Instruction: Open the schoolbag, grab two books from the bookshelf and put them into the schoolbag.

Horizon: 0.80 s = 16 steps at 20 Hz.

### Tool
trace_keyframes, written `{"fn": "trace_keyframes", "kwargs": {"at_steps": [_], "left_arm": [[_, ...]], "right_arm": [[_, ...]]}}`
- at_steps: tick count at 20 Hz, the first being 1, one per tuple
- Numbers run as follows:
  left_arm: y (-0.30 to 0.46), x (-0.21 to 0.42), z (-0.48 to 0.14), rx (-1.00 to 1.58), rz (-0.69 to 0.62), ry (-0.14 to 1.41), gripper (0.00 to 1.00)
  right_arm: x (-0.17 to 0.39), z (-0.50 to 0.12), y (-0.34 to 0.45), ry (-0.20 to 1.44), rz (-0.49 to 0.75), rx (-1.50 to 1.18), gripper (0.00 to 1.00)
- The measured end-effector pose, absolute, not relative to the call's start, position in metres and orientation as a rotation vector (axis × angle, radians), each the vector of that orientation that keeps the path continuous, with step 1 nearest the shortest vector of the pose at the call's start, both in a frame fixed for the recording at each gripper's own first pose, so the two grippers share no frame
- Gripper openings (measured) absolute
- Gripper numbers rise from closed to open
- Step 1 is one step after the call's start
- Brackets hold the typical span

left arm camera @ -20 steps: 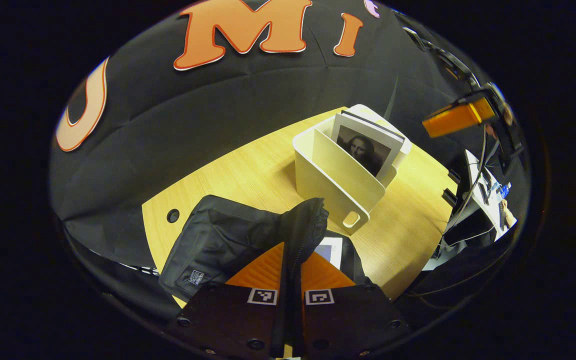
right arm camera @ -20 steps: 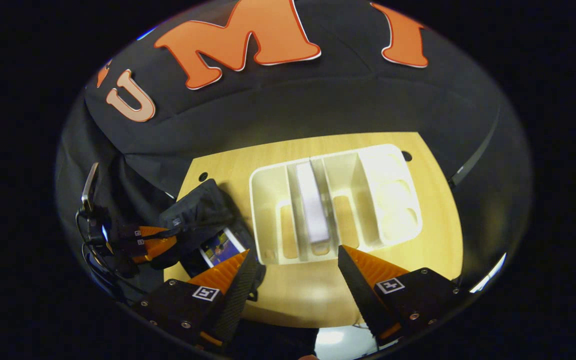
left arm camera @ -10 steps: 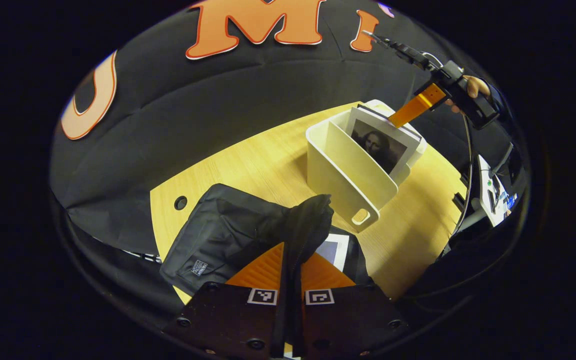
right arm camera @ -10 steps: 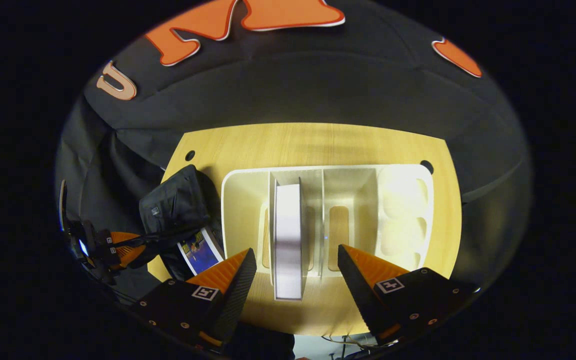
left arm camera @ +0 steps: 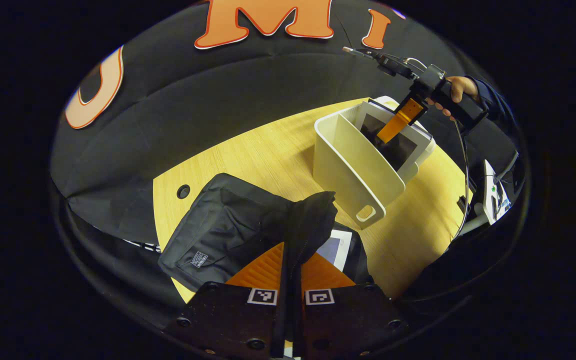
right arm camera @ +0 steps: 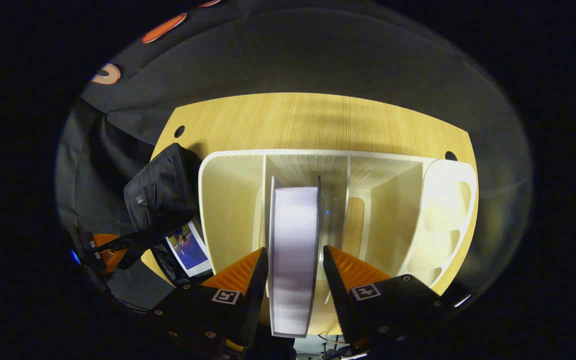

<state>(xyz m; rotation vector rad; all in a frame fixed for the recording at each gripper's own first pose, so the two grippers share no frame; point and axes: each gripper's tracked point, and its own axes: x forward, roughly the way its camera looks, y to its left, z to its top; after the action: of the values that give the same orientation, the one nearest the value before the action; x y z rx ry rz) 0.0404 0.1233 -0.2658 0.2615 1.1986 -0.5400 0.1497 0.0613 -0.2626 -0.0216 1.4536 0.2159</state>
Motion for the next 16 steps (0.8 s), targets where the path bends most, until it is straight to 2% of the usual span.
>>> {"fn": "trace_keyframes", "kwargs": {"at_steps": [3, 4, 5, 10, 16], "left_arm": [[0.123, 0.04, -0.266, 0.268, -0.541, 1.191, 0.06], [0.123, 0.039, -0.266, 0.264, -0.545, 1.19, 0.06], [0.124, 0.038, -0.266, 0.265, -0.55, 1.188, 0.07], [0.126, 0.038, -0.264, 0.274, -0.574, 1.178, 0.07], [0.126, 0.039, -0.263, 0.3, -0.615, 1.162, 0.06]], "right_arm": [[0.145, -0.279, 0.056, 1.491, 0.164, -0.045, 0.5], [0.145, -0.278, 0.056, 1.49, 0.155, -0.036, 0.55], [0.146, -0.277, 0.053, 1.49, 0.153, -0.045, 0.43], [0.135, -0.256, 0.046, 1.473, 0.133, -0.07, 0.42], [0.126, -0.188, 0.031, 1.386, 0.108, -0.02, 0.41]]}}
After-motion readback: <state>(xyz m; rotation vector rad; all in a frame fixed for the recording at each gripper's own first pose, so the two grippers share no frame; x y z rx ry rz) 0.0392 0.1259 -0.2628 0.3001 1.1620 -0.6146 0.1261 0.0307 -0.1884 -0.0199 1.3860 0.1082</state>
